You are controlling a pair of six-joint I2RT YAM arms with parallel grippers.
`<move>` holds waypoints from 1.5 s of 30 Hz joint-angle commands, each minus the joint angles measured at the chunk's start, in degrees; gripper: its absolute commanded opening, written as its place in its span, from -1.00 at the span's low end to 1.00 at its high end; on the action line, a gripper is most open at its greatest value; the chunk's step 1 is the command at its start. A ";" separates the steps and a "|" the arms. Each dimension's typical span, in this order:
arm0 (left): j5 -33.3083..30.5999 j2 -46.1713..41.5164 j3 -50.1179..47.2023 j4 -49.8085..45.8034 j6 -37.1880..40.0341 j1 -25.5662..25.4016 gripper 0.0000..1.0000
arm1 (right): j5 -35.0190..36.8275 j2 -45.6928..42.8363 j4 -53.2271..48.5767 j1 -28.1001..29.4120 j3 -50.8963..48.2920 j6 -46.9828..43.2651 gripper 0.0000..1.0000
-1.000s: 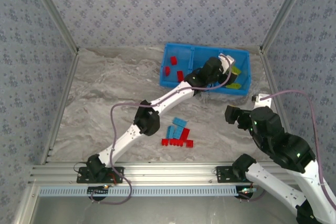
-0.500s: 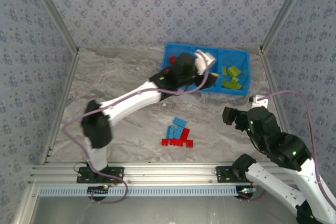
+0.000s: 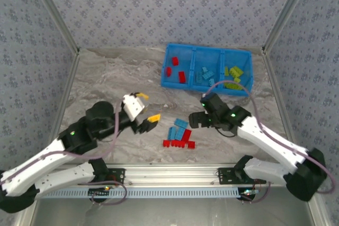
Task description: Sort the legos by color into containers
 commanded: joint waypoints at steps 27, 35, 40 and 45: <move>0.99 -8.11 -7.49 -19.63 1.63 -0.37 0.99 | -10.37 35.24 11.98 2.68 9.66 -8.32 0.32; 0.19 -8.43 -7.84 -19.61 1.56 -0.19 0.98 | -3.19 33.99 10.55 1.76 11.63 -5.89 -0.18; 0.12 -8.72 -7.89 -19.36 1.62 0.37 0.99 | 1.35 27.10 10.15 -0.14 11.48 -3.89 -0.28; 3.06 -10.75 -8.56 -16.67 0.67 2.19 0.98 | 3.66 19.43 9.80 -1.79 12.80 -3.48 -0.37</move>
